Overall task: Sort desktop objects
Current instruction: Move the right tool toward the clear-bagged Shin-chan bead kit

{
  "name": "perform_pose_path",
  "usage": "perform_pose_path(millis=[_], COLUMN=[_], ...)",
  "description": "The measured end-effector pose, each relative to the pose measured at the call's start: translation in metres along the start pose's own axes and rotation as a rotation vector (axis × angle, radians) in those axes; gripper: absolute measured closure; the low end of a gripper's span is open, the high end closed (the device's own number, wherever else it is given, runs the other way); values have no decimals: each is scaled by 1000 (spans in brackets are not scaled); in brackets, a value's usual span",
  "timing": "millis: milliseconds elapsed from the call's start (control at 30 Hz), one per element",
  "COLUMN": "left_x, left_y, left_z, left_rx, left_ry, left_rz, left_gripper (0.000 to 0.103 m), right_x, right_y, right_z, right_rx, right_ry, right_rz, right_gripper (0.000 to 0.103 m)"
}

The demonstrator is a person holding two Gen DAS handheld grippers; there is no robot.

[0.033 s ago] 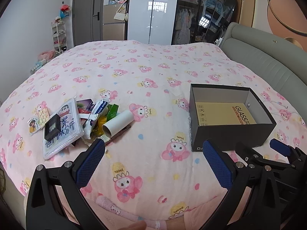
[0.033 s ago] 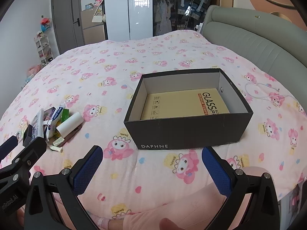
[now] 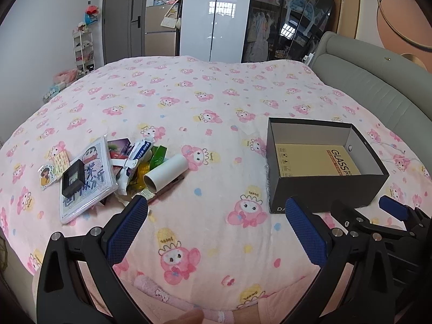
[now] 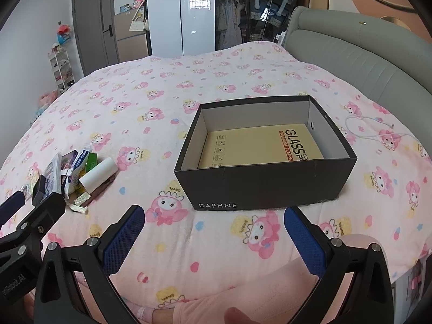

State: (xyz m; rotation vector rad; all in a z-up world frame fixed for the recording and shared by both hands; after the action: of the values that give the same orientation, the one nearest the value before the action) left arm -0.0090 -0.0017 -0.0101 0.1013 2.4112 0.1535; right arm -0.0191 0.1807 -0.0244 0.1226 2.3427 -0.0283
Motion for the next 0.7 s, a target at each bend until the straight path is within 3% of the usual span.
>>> perform_pose_path(millis=[200, 300, 533, 667, 700], left_x=[10, 14, 7, 16, 19], left_y=[-9, -23, -83, -144, -160], left_z=[5, -2, -30, -34, -31], left_rx=[-55, -101, -173, -322, -373], left_ry=[-21, -32, 28, -23, -43], left_rz=[60, 86, 12, -63, -53], left_gripper=[0, 0, 0, 0, 0], right_x=[12, 23, 34, 47, 52], right_y=[-8, -16, -84, -136, -149], right_z=[-2, -10, -47, -57, -58], right_rx=[-39, -55, -210, -285, -304], right_ry=[-9, -18, 28, -13, -31], right_rz=[-7, -75, -212, -317, -341], right_gripper=[0, 0, 0, 0, 0])
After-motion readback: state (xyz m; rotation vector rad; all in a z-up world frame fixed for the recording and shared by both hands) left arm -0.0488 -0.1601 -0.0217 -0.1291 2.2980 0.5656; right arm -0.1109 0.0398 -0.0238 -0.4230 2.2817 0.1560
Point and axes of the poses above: each gripper's, at about its wrist camera, not at the fingertips, and x roughly the way its jaws point, y to its right, z to its underside, the point moved 1 cm from there along x, roughly the way its jaws point, and after that the axes turned 2 degrees about z, right-handed, at the moved point
